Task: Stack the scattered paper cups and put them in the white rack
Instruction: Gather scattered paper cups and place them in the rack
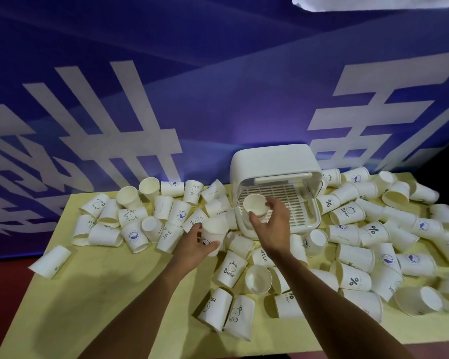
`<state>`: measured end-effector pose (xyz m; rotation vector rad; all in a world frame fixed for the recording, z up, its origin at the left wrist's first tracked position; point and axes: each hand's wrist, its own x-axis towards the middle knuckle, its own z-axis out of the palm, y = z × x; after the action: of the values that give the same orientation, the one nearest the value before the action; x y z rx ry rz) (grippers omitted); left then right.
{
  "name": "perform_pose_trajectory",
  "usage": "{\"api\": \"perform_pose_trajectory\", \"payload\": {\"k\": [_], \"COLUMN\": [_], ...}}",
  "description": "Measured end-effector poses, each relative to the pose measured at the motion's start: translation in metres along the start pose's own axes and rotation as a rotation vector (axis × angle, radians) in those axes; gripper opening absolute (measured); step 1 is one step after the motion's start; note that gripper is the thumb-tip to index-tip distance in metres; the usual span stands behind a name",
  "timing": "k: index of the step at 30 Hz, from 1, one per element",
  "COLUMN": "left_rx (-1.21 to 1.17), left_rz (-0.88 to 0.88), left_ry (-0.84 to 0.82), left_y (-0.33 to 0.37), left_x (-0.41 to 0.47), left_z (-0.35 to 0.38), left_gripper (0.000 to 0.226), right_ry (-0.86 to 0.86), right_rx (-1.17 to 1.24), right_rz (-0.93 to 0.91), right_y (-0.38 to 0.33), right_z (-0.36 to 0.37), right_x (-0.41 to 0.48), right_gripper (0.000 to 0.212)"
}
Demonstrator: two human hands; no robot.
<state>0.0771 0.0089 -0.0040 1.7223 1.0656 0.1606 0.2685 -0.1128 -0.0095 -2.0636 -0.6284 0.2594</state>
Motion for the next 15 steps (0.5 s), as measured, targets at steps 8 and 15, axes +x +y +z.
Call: {"api": "perform_pose_trajectory", "payload": {"k": [8,15], "left_rx": [-0.012,0.021], "left_rz": [0.130,0.187], "left_ry": [-0.039,-0.123], "left_y": [0.039,0.046], "left_x": [0.003,0.007], "left_z": [0.018,0.022], "left_gripper": [0.060,0.064], "right_ry": [-0.418,-0.411], "right_rx": [0.134,0.210], "right_rz": [0.045,0.057], "right_y": [-0.007,-0.016], "right_z": [-0.001,-0.012], "right_x": [-0.017,-0.006], "right_gripper": [0.057,0.058]}}
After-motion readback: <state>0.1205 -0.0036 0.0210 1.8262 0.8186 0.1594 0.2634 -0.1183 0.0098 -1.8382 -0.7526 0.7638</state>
